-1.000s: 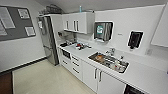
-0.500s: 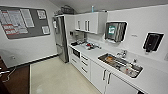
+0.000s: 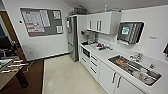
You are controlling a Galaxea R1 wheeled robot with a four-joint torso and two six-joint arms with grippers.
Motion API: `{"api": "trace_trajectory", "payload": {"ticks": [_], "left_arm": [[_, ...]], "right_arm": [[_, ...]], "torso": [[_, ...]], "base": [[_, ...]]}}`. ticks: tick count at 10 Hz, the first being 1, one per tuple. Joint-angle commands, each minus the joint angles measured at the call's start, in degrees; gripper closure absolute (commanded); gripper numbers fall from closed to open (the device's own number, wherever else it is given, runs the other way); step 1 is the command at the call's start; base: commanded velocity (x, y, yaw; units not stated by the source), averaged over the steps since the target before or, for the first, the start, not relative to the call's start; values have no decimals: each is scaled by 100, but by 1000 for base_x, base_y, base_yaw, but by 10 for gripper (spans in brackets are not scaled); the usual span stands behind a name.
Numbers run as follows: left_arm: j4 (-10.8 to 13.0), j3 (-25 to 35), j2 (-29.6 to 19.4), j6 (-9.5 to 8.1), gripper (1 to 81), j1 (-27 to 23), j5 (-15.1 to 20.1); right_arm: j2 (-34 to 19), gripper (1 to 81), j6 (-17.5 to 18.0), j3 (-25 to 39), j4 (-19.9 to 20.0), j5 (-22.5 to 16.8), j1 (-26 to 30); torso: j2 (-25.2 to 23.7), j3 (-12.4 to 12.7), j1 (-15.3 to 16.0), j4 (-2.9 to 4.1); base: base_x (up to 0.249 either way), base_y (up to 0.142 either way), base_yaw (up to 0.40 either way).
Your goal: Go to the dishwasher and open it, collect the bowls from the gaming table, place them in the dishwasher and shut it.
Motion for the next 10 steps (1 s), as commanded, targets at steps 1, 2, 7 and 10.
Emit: {"api": "trace_trajectory", "payload": {"ticks": [1,2,7,10], "left_arm": [[55,-7,-20,28,10,-210,225],[55,-42,-2,28,10,-210,225],[55,-59,7,28,10,-210,225],[55,-59,7,89,10,-210,225]], "right_arm": [[35,10,-12,38,65,-279,245],[43,10,-21,38,56,-279,254],[43,10,-38,21,48,-279,237],[43,10,-21,12,56,-279,245]], "torso": [[0,0,0,0],[0,0,0,0],[0,0,0,0],[0,0,0,0]], "base": [[0,0,317],[0,0,317],[0,0,316],[0,0,317]]}}
